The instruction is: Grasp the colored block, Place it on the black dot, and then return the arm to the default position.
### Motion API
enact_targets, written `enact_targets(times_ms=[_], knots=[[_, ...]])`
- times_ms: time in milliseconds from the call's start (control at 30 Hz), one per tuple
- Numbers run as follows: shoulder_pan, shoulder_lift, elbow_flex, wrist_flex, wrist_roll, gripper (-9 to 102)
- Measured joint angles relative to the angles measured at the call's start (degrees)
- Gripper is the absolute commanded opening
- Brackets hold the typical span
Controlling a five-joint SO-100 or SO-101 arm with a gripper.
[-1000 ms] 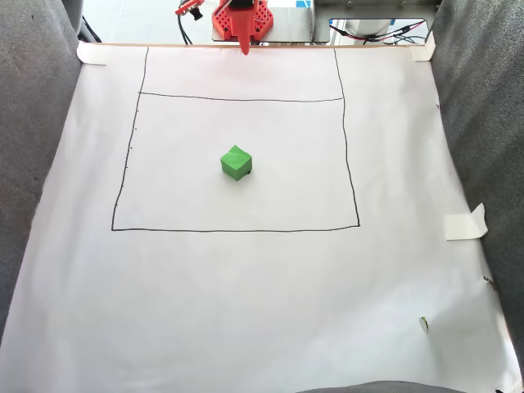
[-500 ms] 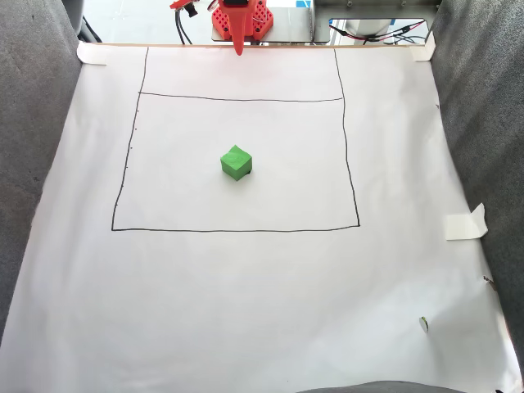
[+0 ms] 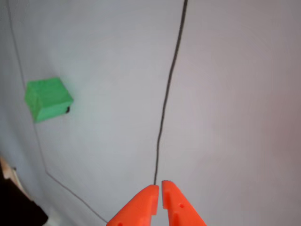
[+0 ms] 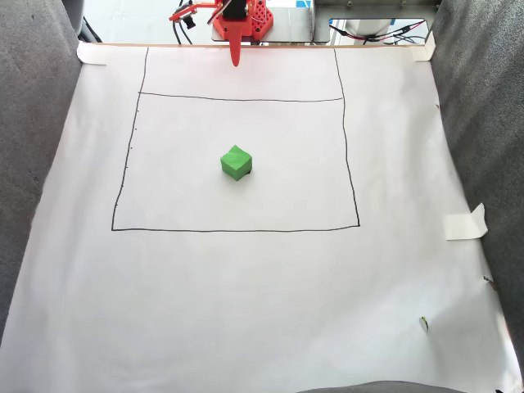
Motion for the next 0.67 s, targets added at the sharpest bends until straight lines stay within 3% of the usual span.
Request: enact_targets(times_ms=[200,667], knots=[[-0.2,-0.9,3.0,-4.4,-0.9,0],[-0.5,-0.1,3.0,-4.7,-0.9,0]])
